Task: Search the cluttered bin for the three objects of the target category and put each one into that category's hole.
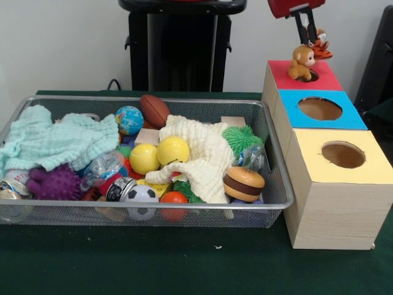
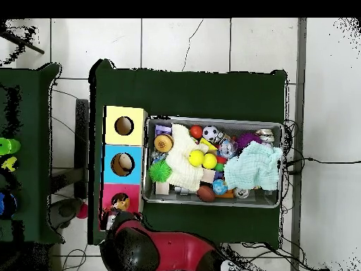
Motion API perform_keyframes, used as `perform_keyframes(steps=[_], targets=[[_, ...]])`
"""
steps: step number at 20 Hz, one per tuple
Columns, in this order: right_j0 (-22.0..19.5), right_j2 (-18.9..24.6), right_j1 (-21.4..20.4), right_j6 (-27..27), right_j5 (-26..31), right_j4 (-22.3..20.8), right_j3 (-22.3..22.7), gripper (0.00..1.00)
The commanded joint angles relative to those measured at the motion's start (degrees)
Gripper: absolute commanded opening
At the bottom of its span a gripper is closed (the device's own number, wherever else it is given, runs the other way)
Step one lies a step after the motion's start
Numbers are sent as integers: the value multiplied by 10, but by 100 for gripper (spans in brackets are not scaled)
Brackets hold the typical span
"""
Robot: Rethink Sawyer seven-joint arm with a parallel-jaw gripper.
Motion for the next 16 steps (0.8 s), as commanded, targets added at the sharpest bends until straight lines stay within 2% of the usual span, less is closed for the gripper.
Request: perform_keyframes(steps=[1, 9, 14, 16], targets=[[-21, 34, -12, 128, 61, 25, -48, 0], [-23, 24, -10, 117, 68, 22, -50, 0], [-37, 51, 20, 149, 28, 20, -41, 0], [-33, 47, 30, 145, 13, 12, -42, 0]])
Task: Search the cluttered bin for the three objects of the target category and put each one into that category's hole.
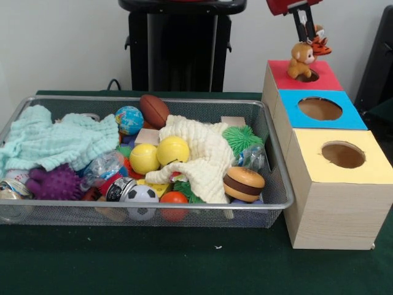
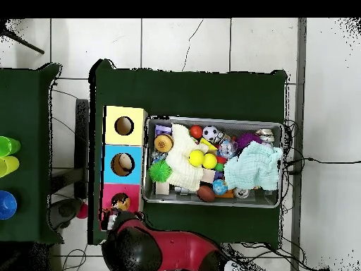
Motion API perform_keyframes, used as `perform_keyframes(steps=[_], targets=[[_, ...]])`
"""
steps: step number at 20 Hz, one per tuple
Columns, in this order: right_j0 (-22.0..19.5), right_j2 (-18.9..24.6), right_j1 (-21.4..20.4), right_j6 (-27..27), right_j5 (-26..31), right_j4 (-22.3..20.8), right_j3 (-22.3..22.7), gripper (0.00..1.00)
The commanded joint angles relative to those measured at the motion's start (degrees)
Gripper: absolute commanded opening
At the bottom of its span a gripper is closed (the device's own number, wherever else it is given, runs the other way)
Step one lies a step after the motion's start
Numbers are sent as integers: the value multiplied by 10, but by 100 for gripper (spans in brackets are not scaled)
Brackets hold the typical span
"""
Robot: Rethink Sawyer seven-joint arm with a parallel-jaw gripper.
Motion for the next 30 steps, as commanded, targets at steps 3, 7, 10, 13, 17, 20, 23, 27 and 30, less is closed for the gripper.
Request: perform_keyframes(steps=[3, 7, 10, 13, 17, 20, 23, 27, 30], targets=[[-16, 28, 48, 140, -22, 5, -44, 0], [-22, 35, 51, 142, -23, 5, -44, 0], [-26, 40, 49, 145, -21, 6, -44, 0], [-28, 44, 49, 144, -20, 6, -44, 0], [-28, 43, 51, 138, -21, 2, -46, 0], [-25, 38, 53, 134, -23, 0, -47, 0], [-25, 37, 54, 131, -22, -1, -48, 0], [-23, 29, 52, 120, -21, -6, -53, 0], [-17, 12, 44, 120, -41, -10, -58, 0]])
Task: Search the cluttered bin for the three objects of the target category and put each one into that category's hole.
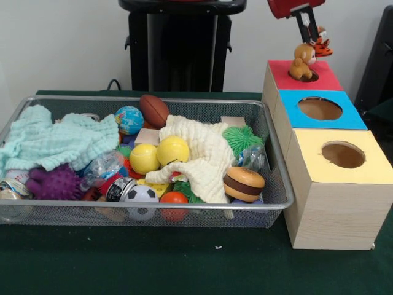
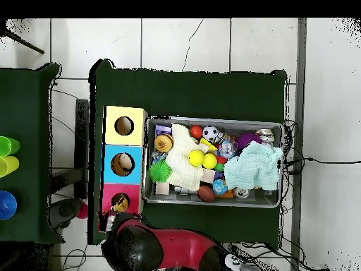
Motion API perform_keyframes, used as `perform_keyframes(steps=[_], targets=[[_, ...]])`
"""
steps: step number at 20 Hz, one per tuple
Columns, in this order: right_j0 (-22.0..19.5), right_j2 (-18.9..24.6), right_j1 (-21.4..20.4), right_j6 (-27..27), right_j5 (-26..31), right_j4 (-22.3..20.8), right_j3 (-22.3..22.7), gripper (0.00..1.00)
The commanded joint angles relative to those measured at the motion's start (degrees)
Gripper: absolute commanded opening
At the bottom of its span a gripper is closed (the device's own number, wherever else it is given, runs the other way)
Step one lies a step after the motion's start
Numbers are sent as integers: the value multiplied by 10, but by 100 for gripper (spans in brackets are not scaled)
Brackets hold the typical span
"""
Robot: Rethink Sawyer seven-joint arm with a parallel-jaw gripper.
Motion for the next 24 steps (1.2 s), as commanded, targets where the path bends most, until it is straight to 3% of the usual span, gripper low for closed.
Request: perform_keyframes(steps=[1, 13, 24], targets=[[-7, -4, 14, 121, -46, -11, -58, 0], [5, -26, 25, 119, -104, -31, -65, 0], [9, -41, 24, 110, -108, -38, -70, 0]])
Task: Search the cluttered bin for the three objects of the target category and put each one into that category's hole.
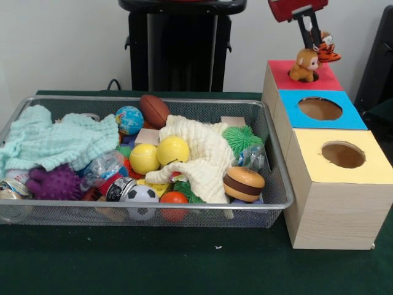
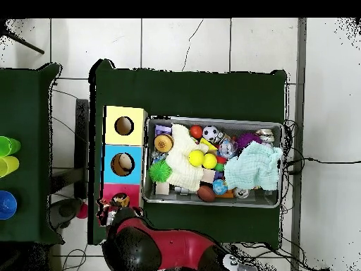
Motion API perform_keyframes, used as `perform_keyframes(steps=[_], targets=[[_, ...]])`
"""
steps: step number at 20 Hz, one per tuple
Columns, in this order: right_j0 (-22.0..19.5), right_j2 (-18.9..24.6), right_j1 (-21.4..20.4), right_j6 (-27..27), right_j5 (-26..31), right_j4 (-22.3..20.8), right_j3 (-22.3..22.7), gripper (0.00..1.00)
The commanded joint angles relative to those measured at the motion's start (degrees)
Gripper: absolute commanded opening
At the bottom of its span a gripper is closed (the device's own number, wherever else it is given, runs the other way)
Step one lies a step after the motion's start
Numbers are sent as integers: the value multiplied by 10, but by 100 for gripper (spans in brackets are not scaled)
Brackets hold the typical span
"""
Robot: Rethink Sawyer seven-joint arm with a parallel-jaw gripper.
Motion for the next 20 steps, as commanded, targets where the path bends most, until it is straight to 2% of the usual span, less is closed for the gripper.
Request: perform_keyframes(steps=[1, 20], targets=[[1, -30, 22, 110, -31, -10, -65, 0], [4, -67, 37, 85, -50, -59, -88, 0]])
